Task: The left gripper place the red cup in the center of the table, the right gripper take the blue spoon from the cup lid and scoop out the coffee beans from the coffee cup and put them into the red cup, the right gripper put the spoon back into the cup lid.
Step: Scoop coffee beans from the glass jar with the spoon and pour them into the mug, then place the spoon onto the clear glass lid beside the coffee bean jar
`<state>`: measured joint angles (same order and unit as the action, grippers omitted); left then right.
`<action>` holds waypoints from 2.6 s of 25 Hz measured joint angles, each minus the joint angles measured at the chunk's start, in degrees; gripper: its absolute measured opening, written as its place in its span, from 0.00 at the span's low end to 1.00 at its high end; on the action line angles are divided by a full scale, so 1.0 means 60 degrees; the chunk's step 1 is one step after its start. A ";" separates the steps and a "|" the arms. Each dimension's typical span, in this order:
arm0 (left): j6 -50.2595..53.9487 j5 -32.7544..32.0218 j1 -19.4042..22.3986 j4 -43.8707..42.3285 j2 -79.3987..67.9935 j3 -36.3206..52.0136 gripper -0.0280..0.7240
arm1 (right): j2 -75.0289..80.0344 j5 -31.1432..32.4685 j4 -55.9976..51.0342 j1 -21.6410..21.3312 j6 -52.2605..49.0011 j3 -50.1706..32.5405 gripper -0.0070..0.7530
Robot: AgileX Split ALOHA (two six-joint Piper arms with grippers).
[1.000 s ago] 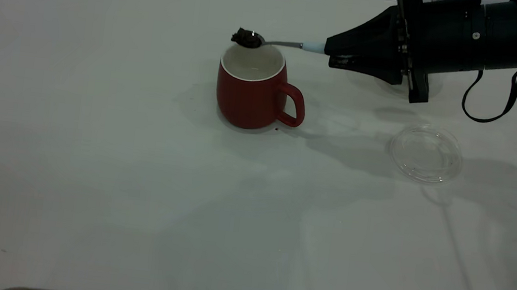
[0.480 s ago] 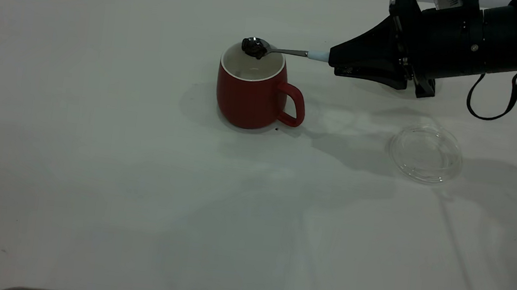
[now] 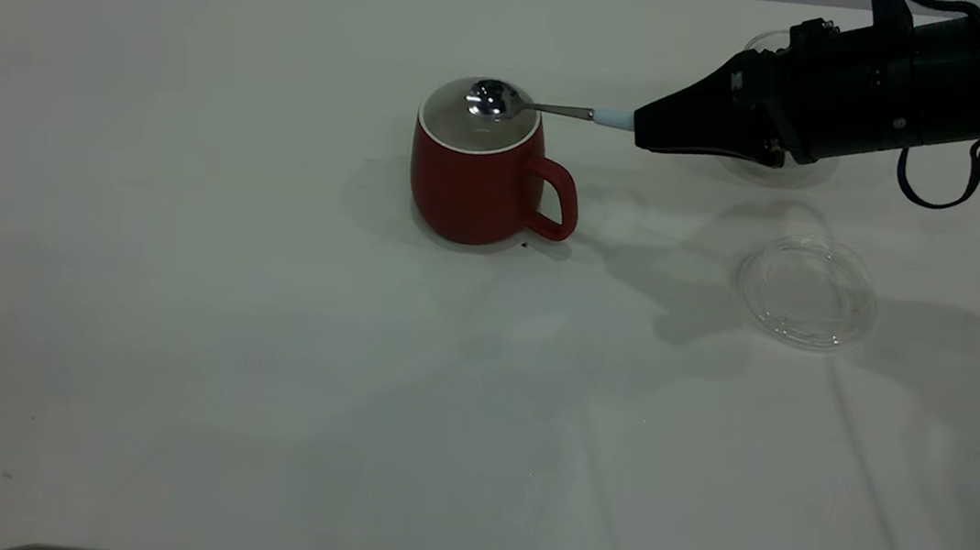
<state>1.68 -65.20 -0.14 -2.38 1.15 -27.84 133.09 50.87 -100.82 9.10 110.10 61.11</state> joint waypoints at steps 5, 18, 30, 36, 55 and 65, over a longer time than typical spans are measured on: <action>0.0000 0.0000 0.0000 0.0000 0.0000 0.0000 0.82 | 0.0000 -0.0279 -0.0076 0.0000 0.0480 0.0000 0.16; 0.0000 0.0000 0.0000 0.0000 0.0000 0.0000 0.82 | -0.1833 -0.0200 -0.0032 -0.0117 -0.4230 -0.0728 0.16; 0.0000 0.0000 0.0000 0.0000 0.0000 0.0000 0.82 | -0.3521 -0.1675 -0.0087 -0.1316 -0.5819 -0.3380 0.16; 0.0000 0.0000 0.0000 0.0000 0.0000 0.0000 0.82 | -0.3589 -0.1850 -0.0114 -0.2310 -0.5854 -0.4274 0.16; 0.0000 0.0000 0.0000 0.0000 0.0000 0.0000 0.82 | -0.3204 -0.3282 -0.0173 -0.3134 -0.5845 -0.4767 0.16; 0.0000 0.0000 0.0000 0.0000 0.0000 0.0000 0.82 | -0.2330 -0.2776 -0.0226 -0.3134 -0.5219 -0.4596 0.16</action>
<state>1.68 -65.20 -0.14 -2.38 1.15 -27.84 119.11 34.22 -102.18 -9.70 78.79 33.53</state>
